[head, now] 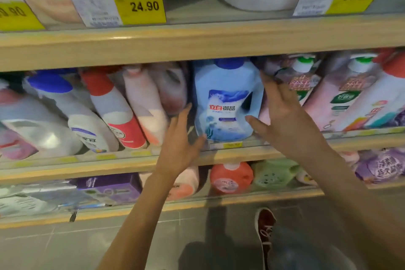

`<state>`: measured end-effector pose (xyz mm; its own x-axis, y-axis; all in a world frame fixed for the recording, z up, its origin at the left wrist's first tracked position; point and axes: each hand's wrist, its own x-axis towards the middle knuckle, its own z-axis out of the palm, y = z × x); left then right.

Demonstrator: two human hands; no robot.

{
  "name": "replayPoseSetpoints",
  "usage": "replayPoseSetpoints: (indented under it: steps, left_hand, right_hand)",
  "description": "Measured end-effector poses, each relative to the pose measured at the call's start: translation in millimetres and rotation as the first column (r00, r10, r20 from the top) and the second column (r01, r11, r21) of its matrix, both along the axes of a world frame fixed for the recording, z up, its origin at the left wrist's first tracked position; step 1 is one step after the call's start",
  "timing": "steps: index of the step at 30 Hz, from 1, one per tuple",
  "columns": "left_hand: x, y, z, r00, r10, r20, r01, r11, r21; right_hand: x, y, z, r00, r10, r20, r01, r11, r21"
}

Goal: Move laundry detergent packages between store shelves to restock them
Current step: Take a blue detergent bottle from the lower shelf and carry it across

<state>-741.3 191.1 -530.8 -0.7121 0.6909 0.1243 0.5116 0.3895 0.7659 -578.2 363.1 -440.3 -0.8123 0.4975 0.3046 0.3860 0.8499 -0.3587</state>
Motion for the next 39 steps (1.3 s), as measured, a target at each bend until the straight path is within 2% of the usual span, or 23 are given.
replayPoseSetpoints:
  steps: [2, 5, 9, 12, 17, 26, 30, 36, 39]
  left_hand:
    - [-15.2, 12.6, -23.6, 0.999, -0.038, 0.028, 0.037, 0.998, 0.041]
    - [-32.2, 26.2, -49.1, 0.996, -0.086, -0.027, 0.085, 0.995, -0.047]
    - [-36.7, 39.6, -56.5, 0.995, -0.07, -0.075, 0.07, 0.998, 0.003]
    - [-35.9, 47.5, -51.0, 0.995, -0.103, -0.001, 0.102, 0.993, 0.063]
    - [-48.3, 57.1, -44.8, 0.981, -0.174, 0.085, 0.168, 0.983, 0.067]
    - [-56.2, 56.7, -51.9, 0.978, -0.192, 0.081, 0.186, 0.98, 0.071]
    - [-50.5, 54.5, -48.3, 0.985, -0.158, 0.074, 0.154, 0.986, 0.061]
    - [-34.4, 41.9, -37.4, 0.996, -0.079, -0.031, 0.079, 0.997, 0.019]
    - [-30.9, 36.4, -40.2, 0.998, -0.042, -0.055, 0.044, 0.998, 0.034]
  right_hand:
    - [-9.8, 13.3, -16.5, 0.997, -0.002, -0.08, 0.001, 1.0, -0.015]
    - [-26.9, 35.8, -40.0, 0.992, 0.051, -0.118, -0.062, 0.994, -0.093]
    - [-42.6, 48.5, -59.2, 0.962, 0.107, -0.252, -0.146, 0.979, -0.143]
    - [-51.0, 52.2, -64.2, 0.943, 0.137, -0.305, -0.208, 0.955, -0.214]
    - [-60.9, 60.9, -67.8, 0.92, 0.18, -0.348, -0.282, 0.921, -0.268]
    - [-57.8, 60.0, -73.3, 0.892, 0.18, -0.415, -0.311, 0.91, -0.274]
    - [-49.0, 52.9, -74.5, 0.897, 0.171, -0.409, -0.274, 0.939, -0.209]
    - [-27.9, 36.4, -83.5, 0.861, 0.223, -0.456, -0.303, 0.946, -0.111]
    - [-21.1, 30.0, -87.0, 0.845, 0.232, -0.483, -0.324, 0.939, -0.116]
